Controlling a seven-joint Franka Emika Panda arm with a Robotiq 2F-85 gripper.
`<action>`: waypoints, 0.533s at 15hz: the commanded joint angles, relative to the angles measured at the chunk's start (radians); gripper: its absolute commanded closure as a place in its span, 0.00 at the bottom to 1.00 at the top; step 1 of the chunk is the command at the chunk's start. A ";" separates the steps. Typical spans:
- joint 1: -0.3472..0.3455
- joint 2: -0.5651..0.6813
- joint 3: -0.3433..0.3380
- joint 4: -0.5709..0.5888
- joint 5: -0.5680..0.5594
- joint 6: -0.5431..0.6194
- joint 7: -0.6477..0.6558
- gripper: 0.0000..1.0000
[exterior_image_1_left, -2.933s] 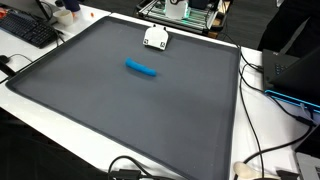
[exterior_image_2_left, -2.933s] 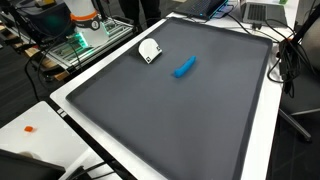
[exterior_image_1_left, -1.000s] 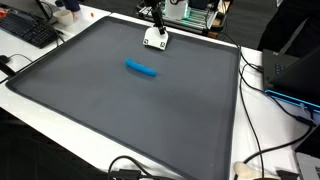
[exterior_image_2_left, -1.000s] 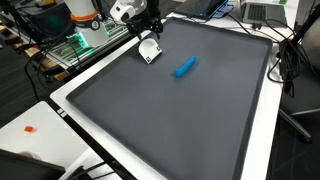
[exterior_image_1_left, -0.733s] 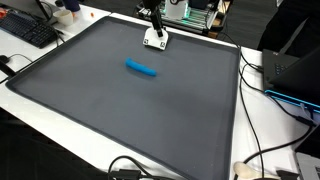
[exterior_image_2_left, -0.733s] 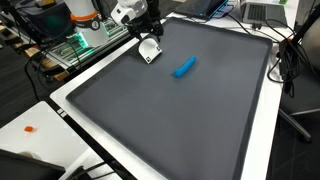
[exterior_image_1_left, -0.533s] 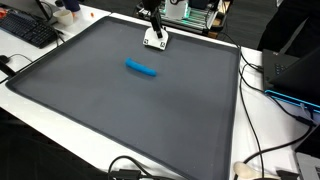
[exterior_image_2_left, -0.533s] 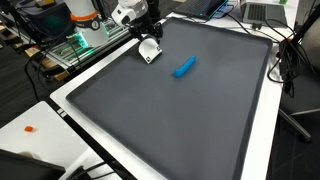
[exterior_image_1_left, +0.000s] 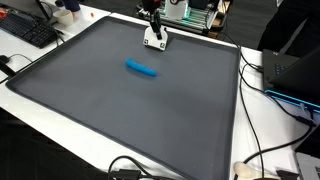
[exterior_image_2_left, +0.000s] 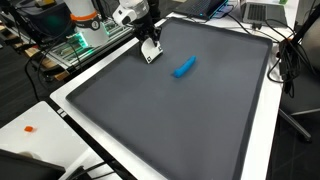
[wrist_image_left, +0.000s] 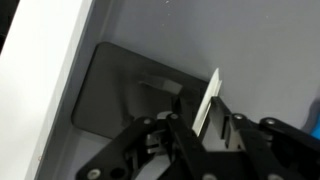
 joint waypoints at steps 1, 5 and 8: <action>0.019 0.009 -0.003 0.000 0.049 0.028 0.005 0.95; 0.022 -0.033 0.000 -0.029 0.093 0.047 0.005 1.00; 0.022 0.003 0.000 0.005 0.110 0.045 0.013 0.99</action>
